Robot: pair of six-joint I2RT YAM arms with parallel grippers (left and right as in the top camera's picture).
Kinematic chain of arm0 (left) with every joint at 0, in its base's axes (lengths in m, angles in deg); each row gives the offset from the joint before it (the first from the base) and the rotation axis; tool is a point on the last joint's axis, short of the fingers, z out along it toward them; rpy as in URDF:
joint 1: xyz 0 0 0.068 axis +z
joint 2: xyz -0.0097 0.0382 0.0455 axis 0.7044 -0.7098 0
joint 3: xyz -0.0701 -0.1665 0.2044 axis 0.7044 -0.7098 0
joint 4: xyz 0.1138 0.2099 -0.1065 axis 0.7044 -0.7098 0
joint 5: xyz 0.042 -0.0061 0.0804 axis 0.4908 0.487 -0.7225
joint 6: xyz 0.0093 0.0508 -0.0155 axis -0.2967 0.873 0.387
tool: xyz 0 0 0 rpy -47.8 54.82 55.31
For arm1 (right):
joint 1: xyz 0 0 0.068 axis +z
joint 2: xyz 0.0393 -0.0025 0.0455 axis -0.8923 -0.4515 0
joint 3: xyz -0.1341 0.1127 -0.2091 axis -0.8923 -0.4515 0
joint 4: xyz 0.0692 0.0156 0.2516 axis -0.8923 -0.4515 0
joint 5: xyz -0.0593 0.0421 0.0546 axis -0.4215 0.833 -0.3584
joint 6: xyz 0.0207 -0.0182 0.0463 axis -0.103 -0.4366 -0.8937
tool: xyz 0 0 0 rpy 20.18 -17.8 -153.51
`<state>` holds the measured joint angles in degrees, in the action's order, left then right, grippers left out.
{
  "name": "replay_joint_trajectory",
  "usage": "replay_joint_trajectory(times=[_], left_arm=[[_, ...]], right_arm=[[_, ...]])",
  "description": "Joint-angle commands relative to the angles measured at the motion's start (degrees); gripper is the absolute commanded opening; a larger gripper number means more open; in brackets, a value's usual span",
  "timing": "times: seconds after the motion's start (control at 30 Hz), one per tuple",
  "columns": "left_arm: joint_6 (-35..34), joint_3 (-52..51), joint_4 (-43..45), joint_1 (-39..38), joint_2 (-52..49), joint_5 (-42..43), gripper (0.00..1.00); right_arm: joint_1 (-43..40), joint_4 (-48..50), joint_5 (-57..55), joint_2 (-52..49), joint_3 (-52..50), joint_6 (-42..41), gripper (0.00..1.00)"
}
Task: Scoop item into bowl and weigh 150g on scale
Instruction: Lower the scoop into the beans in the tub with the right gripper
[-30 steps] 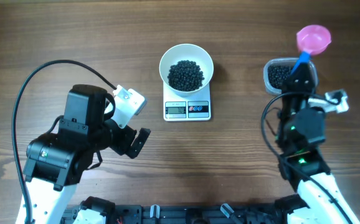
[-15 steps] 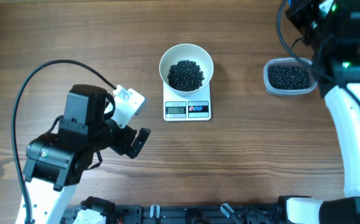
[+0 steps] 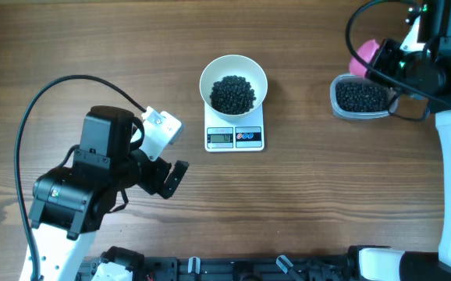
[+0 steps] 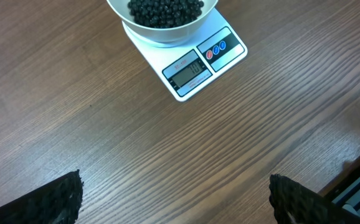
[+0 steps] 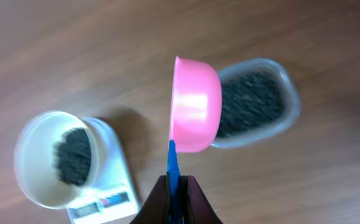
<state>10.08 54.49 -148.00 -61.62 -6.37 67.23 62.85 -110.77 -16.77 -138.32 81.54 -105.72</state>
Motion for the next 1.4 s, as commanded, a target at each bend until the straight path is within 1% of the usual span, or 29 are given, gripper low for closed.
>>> replay_joint_trajectory(times=[0.0, 0.13, 0.2, 0.3, 0.47, 0.57, 0.67, 0.77, 0.97, 1.37], left_arm=[[1.16, 1.01, 0.13, 0.39, 0.00, 0.90, 1.00], [1.16, 1.01, 0.13, 0.39, 0.00, 0.90, 1.00], [1.16, 1.01, 0.13, 0.39, 0.00, 0.90, 1.00], [1.16, 1.01, 0.13, 0.39, 0.00, 0.90, 1.00], [1.16, 1.01, 0.13, 0.39, 0.00, 0.90, 1.00], [1.18, 1.01, 0.13, 0.39, 0.00, 0.90, 1.00], [1.16, 1.01, 0.13, 0.39, 0.00, 0.90, 1.00], [1.18, 1.01, 0.13, 0.39, 0.00, 0.90, 1.00], [1.18, 1.01, 0.13, 0.39, 0.00, 0.90, 1.00], [1.16, 1.01, 0.13, 0.39, 0.00, 0.90, 1.00]], right_arm=[[-0.09, -2.89, -8.92, -1.66, 0.79, 4.66, 0.05], [0.15, -3.50, -9.53, -6.23, 0.42, 12.96, 0.05], [1.18, -3.19, -10.80, -9.55, 0.42, 15.82, 0.05], [2.58, -2.51, -14.25, -13.77, 0.42, 17.86, 0.04], [3.02, 0.66, -14.23, -19.17, 0.42, 20.04, 0.05], [3.32, 1.05, -16.94, -19.74, 0.42, 20.96, 0.05], [4.15, -1.79, -20.68, -19.74, 0.39, 23.21, 0.05], [5.05, -2.71, -25.29, -19.91, 0.39, 23.23, 0.05], [5.29, -2.80, -28.28, -22.53, 0.13, 23.23, 0.05], [5.31, -1.84, -29.29, -29.94, 0.09, 20.33, 0.05]])
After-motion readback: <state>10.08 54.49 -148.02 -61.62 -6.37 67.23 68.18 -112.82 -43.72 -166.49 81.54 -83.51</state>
